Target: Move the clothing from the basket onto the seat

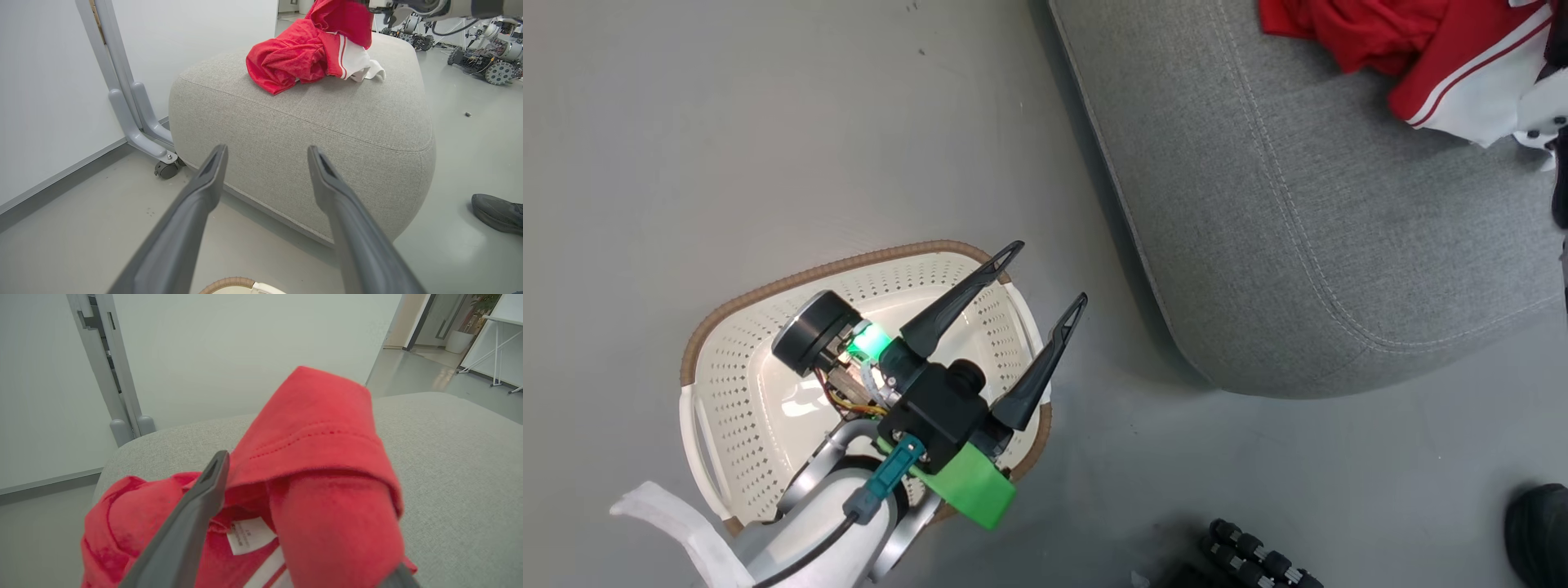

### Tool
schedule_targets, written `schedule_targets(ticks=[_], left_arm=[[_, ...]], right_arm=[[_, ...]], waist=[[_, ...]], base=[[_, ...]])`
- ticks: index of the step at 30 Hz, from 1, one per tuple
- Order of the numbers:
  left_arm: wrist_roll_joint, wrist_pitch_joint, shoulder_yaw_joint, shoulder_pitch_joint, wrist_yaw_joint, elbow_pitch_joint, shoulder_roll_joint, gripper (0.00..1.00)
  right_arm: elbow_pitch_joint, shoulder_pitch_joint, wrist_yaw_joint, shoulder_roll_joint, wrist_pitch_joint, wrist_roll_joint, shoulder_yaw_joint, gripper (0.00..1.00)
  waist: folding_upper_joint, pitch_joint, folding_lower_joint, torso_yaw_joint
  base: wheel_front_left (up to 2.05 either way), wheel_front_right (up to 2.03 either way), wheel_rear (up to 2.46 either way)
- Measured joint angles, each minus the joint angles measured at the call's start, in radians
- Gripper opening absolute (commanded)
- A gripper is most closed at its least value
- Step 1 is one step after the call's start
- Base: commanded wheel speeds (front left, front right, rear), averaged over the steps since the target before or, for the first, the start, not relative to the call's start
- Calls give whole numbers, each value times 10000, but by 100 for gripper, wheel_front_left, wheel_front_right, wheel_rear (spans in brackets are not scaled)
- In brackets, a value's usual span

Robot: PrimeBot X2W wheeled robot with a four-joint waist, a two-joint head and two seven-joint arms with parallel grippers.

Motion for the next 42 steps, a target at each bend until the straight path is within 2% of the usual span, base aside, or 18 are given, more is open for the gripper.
schedule_targets(ticks=[13,20,25,31,42], left_arm=[[-219,-420,90,52,353,385,-151,100],[-414,-736,184,330,635,598,-328,100],[-637,-1022,345,603,943,788,-443,100],[-1014,-1421,913,1100,1603,1097,-681,100],[-1622,-1758,2495,1981,2631,1455,-752,100]], right_arm=[[-290,2329,-2,876,0,115,-194,100],[-1041,3596,-2,1315,2,12,-142,100],[-2238,4628,0,1618,0,-362,-167,100],[-3889,5959,-2,2138,2,-1009,-33,100],[-6136,7332,0,2529,410,-1712,351,100]], waist=[[0,-670,0,-87],[0,-1193,-1,-18],[0,-1647,-1,146],[0,-2293,-1,547],[0,-3171,-2,1692]], base=[[0,0,0],[0,0,0],[0,0,0],[0,0,0],[0,0,0]])
